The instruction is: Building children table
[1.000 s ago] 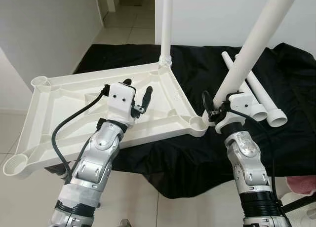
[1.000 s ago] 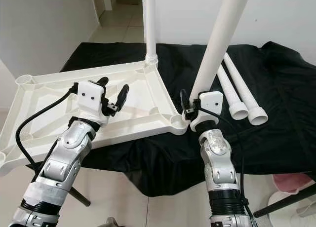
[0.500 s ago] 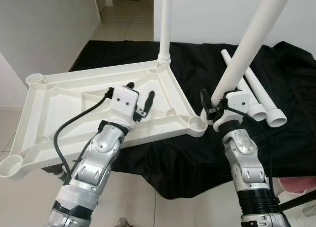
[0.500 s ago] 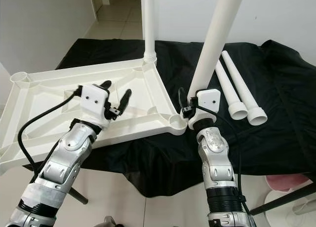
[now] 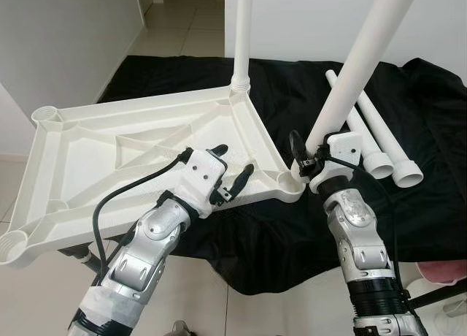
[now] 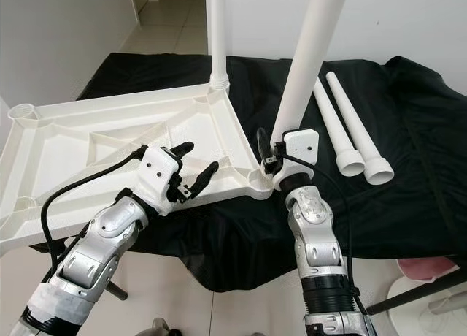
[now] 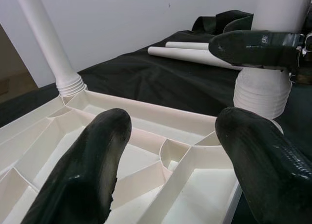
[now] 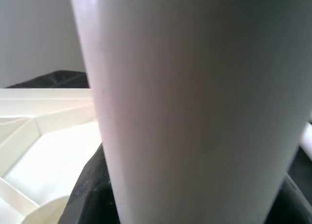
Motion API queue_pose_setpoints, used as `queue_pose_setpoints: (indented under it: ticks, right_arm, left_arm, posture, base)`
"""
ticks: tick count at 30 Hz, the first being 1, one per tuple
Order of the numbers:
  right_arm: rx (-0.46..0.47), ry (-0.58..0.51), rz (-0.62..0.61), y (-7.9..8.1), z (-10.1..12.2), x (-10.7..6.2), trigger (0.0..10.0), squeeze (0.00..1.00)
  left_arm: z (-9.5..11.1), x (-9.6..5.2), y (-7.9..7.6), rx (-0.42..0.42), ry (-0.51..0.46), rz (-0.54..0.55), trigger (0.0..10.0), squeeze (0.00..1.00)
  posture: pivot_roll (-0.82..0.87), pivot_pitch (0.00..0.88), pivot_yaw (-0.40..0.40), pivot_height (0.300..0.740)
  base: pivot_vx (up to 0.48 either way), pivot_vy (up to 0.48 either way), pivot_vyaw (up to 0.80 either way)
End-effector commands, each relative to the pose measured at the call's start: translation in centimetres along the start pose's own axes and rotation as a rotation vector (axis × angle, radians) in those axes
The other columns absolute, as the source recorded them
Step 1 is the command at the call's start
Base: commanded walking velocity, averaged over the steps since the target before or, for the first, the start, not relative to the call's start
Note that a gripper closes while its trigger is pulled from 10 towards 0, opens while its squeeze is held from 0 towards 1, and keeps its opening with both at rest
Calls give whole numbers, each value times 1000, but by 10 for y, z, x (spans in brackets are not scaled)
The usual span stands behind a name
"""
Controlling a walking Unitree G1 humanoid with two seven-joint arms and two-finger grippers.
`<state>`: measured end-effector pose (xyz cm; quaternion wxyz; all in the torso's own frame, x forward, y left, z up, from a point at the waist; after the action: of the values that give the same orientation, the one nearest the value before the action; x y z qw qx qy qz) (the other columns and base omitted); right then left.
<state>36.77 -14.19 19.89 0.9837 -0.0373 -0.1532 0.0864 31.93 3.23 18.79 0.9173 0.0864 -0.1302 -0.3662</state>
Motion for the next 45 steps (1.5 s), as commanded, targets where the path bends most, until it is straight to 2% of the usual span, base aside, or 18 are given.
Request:
queue_pose_setpoints:
  ticks: [1, 9, 12, 19, 24, 27, 37, 45]
  right_arm:
    - [2, -24, 9, 3, 5, 2, 10000, 0]
    - [0, -27, 16, 5, 6, 3, 10000, 0]
    - [2, -31, 13, 4, 7, 5, 10000, 0]
    - [1, -29, 40, 8, 5, 8, 10000, 0]
    - [3, -15, 73, 13, 1, 10, 10000, 0]
    - [1, 13, 120, 22, -8, 10, 10000, 0]
    - [-27, 51, 204, 34, -22, 10, 10000, 0]
    - [-51, 71, 222, 33, -28, 4, 10000, 0]
  left_arm:
    - [1, 0, -3, 9, 8, -29, 10000, 0]
    - [1, 1, -5, 1, 15, -51, 10000, 0]
    - [0, -2, -13, -1, 27, -108, 10000, 0]
    - [-4, -7, -24, -15, 49, -158, 10000, 0]
    - [-7, -12, -31, -34, 66, -181, 10000, 0]
    - [-10, -14, -36, -39, 85, -206, 10000, 0]
    - [-10, -16, -37, -39, 100, -206, 10000, 0]
    - [-8, -18, -37, -45, 100, -195, 10000, 0]
  posture:
    - [-13, 80, 8, 740]
    - [-2, 80, 15, 740]
    - [26, 78, 20, 740]
    - [39, 82, 8, 740]
    - [45, 85, 0, 740]
    - [51, 87, -3, 740]
    - [62, 96, -9, 740]
    - [62, 109, -15, 740]
  base:
    - [0, 0, 0]
    - [0, 0, 0]
    - [0, 0, 0]
    - [0, 0, 0]
    - [0, 0, 0]
    - [0, 0, 0]
    - [0, 0, 0]
    - [0, 0, 0]
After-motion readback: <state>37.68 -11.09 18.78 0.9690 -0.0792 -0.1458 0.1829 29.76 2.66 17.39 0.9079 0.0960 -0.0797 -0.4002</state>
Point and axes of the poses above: a point about 5 cm out from each wrist's last joint towards the gripper, its own x axis pointing out of the wrist towards the gripper, its own z axis along the axis of the wrist's last joint, y = z × x, the point moved 6 cm from there along x, pointing out of the wrist towards the gripper, and after that the axes turned 1 degree about -x, right-handed, at the moved point
